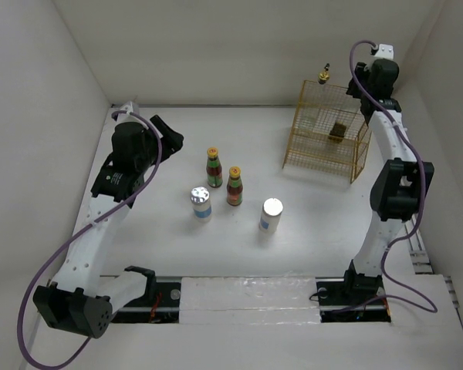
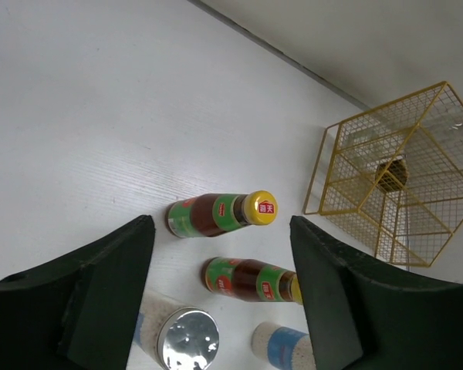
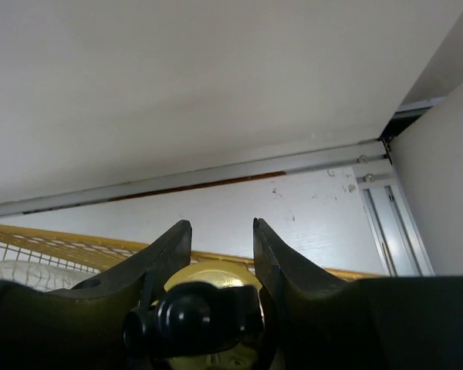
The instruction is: Organize the condiment bottles
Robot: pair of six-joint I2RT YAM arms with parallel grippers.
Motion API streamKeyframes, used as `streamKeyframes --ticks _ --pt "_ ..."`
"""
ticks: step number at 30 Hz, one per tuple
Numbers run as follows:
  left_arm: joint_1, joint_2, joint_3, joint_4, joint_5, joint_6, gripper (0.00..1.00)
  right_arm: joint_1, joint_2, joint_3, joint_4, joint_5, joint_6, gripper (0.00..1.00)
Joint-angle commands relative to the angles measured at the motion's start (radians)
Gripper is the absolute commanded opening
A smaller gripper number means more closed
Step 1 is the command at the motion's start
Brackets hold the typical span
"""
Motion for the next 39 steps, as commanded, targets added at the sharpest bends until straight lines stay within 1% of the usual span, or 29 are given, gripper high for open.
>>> streamKeyframes --ticks 1,2,4,5,6,8,9,11,12,13,14,15,16,17,18,19,20,21,22,23,24,26,29,33,35,38,39 --pt "-0.005 -0.004 -0.004 0.047 0.003 -0.012 0.68 0.007 -0.116 -0.034 0.115 0.011 0.033 0.25" --pt "-0.005 -0.004 -0.004 0.047 0.003 -0.012 0.7 0.007 -0.126 -0.054 0.115 0.011 0.033 0.38" --pt "-0.005 -0.004 -0.004 0.038 -0.008 -0.012 0.71 0.007 -0.146 -0.069 0.115 0.011 0.042 0.56" --pt "-0.005 -0.004 -0.004 0.038 -0.008 -0.012 0.73 0.007 -0.162 -0.07 0.115 0.002 0.042 0.7" --pt "-0.005 -0.004 -0.004 0.038 -0.008 -0.012 0.75 0.007 -0.173 -0.07 0.115 0.002 0.042 0.79" --pt "-0.005 -0.004 -0.004 0.038 -0.008 -0.012 0.76 0.007 -0.223 -0.06 0.105 0.011 0.042 0.92" --pt "-0.005 -0.004 -0.004 0.038 -0.018 -0.012 0.76 0.017 -0.247 -0.06 0.105 0.011 0.042 1.0" --pt "-0.005 0.005 0.008 0.038 -0.031 -0.012 0.76 0.04 -0.297 -0.071 0.093 0.025 0.042 1.0" --pt "-0.005 0.005 0.02 0.038 -0.031 -0.012 0.76 0.052 -0.361 -0.112 0.093 0.025 0.042 1.0" --pt "-0.005 0.005 0.031 0.038 -0.031 -0.012 0.76 0.068 -0.4 -0.147 0.093 0.005 0.042 0.98" --pt "-0.005 0.014 0.031 0.038 -0.031 -0.012 0.77 0.121 -0.44 -0.189 0.093 -0.019 0.051 0.93" --pt "-0.005 0.014 0.031 0.038 -0.031 -0.012 0.77 0.158 -0.48 -0.239 0.111 -0.035 0.052 0.87" --pt "-0.005 0.014 0.031 0.038 -0.031 -0.012 0.77 0.199 -0.554 -0.352 0.122 -0.052 0.052 0.79" --pt "-0.005 0.014 0.031 0.038 -0.031 -0.012 0.77 0.245 -0.589 -0.413 0.141 -0.076 0.052 0.69" --pt "-0.005 0.014 0.031 0.038 -0.031 -0.012 0.77 0.34 -0.621 -0.471 0.151 -0.09 0.052 0.55" --pt "-0.005 0.014 0.031 0.038 -0.031 -0.012 0.77 0.385 -0.677 -0.581 0.162 -0.113 0.052 0.46" --pt "-0.005 0.014 0.031 0.038 -0.031 -0.012 0.77 0.429 -0.702 -0.63 0.162 -0.15 0.052 0.48" --pt "-0.005 0.014 0.031 0.038 -0.031 -0.012 0.77 0.515 -0.721 -0.672 0.162 -0.165 0.042 0.55" --pt "-0.005 0.014 0.031 0.038 -0.031 -0.012 0.77 0.551 -0.747 -0.738 0.162 -0.19 0.029 0.65" --pt "-0.005 0.014 0.031 0.038 -0.031 -0.012 0.77 0.583 -0.747 -0.763 0.149 -0.211 0.029 0.81" --pt "-0.005 0.014 0.031 0.038 -0.031 -0.012 0.77 0.611 -0.747 -0.783 0.123 -0.227 0.029 0.85" --pt "-0.005 0.014 0.02 0.038 -0.031 -0.021 0.77 0.674 -0.747 -0.826 0.122 -0.265 0.029 0.91" --pt "-0.005 0.014 0.02 0.038 -0.022 -0.022 0.77 0.755 -0.683 -0.826 0.122 -0.26 0.001 0.93" --pt "-0.005 0.024 0.02 0.038 -0.011 -0.022 0.77 0.792 -0.601 -0.797 0.144 -0.247 -0.01 0.91" --pt "-0.005 0.024 0.02 0.038 -0.011 -0.022 0.77 0.813 -0.563 -0.778 0.144 -0.273 -0.019 0.9" --pt "-0.005 0.013 0.02 0.038 -0.02 -0.022 0.77 0.827 -0.5 -0.754 0.144 -0.273 -0.031 0.9" --pt "-0.005 0.001 0.011 0.038 -0.02 -0.022 0.77 0.839 -0.486 -0.754 0.153 -0.262 -0.031 0.89"
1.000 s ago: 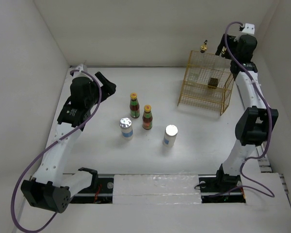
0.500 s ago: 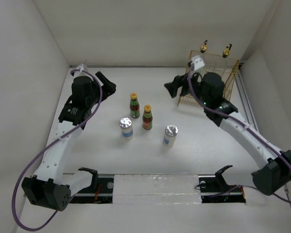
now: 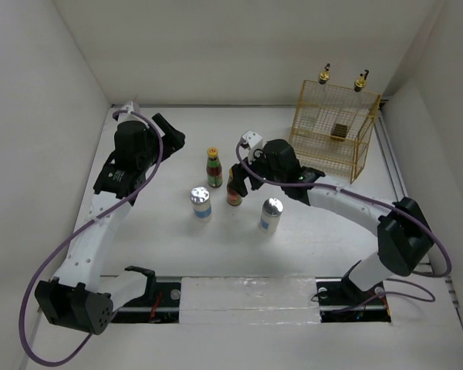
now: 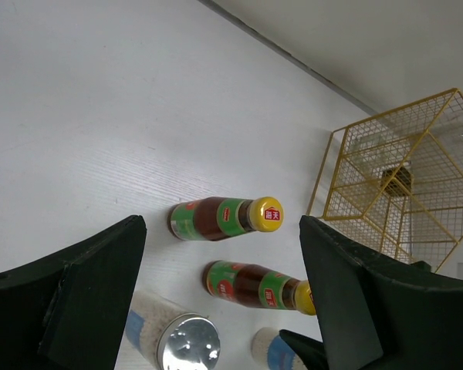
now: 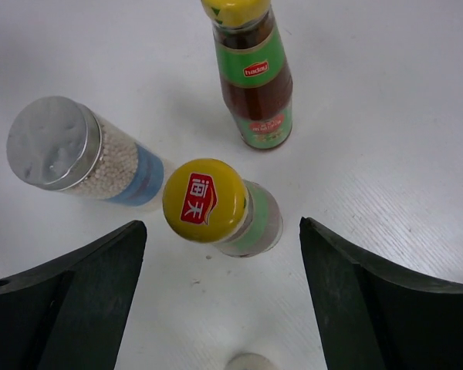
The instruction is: Organize the condiment bottles
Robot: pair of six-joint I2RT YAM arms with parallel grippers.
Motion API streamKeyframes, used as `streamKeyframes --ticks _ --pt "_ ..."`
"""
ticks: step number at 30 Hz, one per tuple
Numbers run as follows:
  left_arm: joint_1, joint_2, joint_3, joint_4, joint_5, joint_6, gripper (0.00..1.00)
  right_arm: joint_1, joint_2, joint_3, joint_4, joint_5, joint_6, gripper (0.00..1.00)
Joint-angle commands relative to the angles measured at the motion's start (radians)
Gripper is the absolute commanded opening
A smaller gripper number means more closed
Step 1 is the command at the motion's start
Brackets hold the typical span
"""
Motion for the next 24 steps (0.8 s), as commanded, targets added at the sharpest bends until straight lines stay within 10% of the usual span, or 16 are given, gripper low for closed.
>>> streamKeyframes --ticks 1,10,15,24 --pt "-0.005 -0.024 0.011 0.031 -0.002 -0.008 0.77 0.02 0.044 0.065 0.062 -0.002 -0.034 0.85" --pt "-0.005 -0.033 -0.009 0.042 0.021 0.001 0.77 0.048 0.134 0.085 0.191 0.061 -0.025 0.59" --pt "-0.005 -0.024 -0.034 0.06 0.041 -0.008 0.77 0.048 0.09 0.085 0.2 0.092 -0.003 0.15" --pt "-0.181 0.07 0.087 -0.022 -0.175 0.136 0.78 -0.127 -0.108 0.249 0.033 0.182 0.038 0.04"
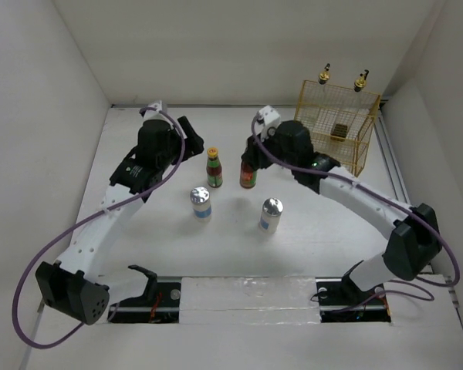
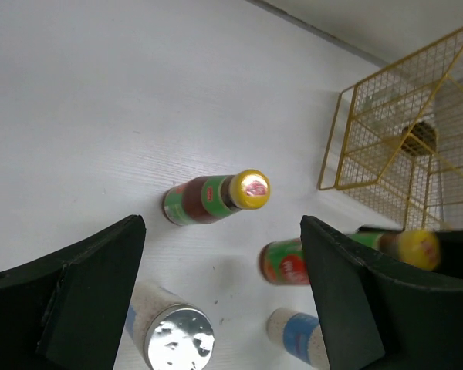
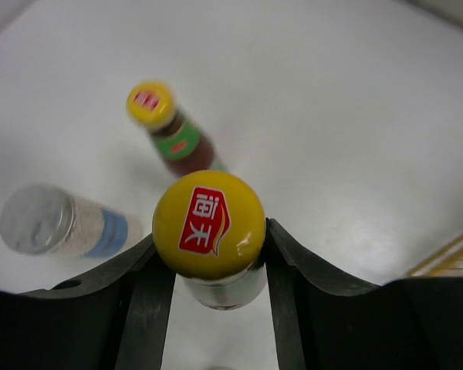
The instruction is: Organize the condiment bottles
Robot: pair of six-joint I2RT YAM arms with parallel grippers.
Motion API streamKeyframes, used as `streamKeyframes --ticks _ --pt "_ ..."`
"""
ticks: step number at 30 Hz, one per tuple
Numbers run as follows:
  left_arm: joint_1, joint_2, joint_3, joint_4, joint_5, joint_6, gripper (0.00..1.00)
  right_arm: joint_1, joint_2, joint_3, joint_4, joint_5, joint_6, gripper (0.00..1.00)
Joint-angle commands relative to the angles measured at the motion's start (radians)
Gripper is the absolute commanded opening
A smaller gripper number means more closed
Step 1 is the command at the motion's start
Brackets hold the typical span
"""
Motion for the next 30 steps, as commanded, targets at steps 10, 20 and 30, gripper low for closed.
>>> streamKeyframes --ticks 10,20,30 --pt "-0.065 0.038 0.119 0.015 -0.09 0.101 0.78 -0.378 -0.011 0.432 0.004 0.121 0.04 0.0" --pt "-0.065 0.009 0.11 0.006 -0.099 0.11 0.78 -0.538 0.138 0.603 -0.045 0.132 0.02 0.0" --pt "-0.065 -0.001 0.119 -0.013 -0.13 0.128 0.78 -0.569 0.177 0.464 0.025 0.154 0.011 0.0"
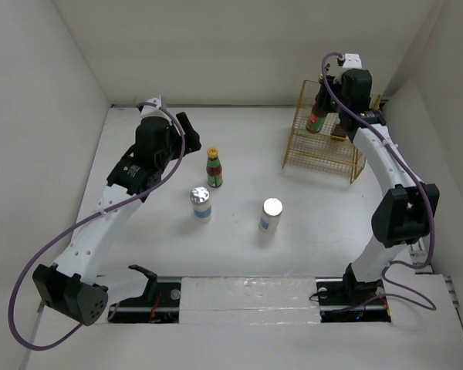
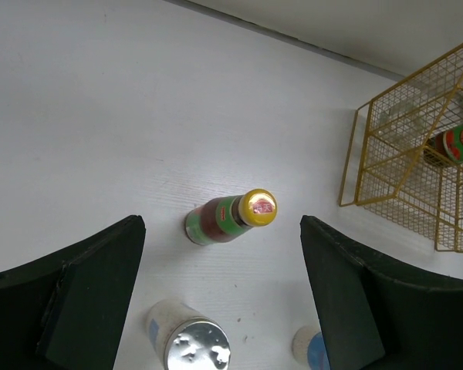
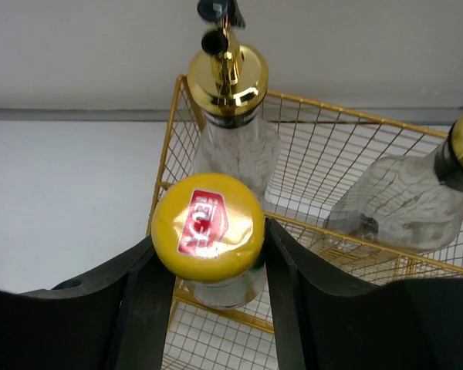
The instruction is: Organize the condiment bottles
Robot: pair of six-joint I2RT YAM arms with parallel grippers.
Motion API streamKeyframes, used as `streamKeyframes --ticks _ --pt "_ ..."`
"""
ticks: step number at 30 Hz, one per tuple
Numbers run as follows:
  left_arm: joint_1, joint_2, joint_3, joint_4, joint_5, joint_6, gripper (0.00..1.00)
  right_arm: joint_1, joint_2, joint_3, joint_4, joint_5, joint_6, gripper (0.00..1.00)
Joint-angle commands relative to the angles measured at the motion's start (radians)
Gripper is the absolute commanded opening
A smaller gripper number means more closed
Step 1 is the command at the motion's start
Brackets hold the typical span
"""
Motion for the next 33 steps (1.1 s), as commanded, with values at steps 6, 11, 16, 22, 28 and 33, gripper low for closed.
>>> streamKeyframes --ticks 6,11,16,22,28,33 --pt "0.003 -0.026 0.041 0.002 -0.018 0.018 0.78 -0.001 -0.007 -0.119 0.211 0.011 0.006 0.0" --pt "0.003 -0.026 0.041 0.002 -0.009 0.018 0.78 0.008 0.028 -0.149 0.231 0.011 0.017 0.08" --pt "0.003 -0.026 0.041 0.002 -0.009 0.018 0.78 0.008 0.028 -0.171 0.231 0.002 0.026 0.43" --pt "0.003 -0.035 0.032 0.002 -0.009 0.018 0.78 0.008 -0.04 -0.171 0.192 0.001 0.026 0.79" --pt "0.003 -0.035 0.097 -0.02 -0.04 0.018 0.78 0.086 -0.208 -0.218 0.178 0.021 -0.028 0.87" --pt "0.003 -0.045 0.17 -0.031 -0.052 0.018 0.71 0.288 -0.234 -0.281 0.192 -0.149 -0.054 0.02"
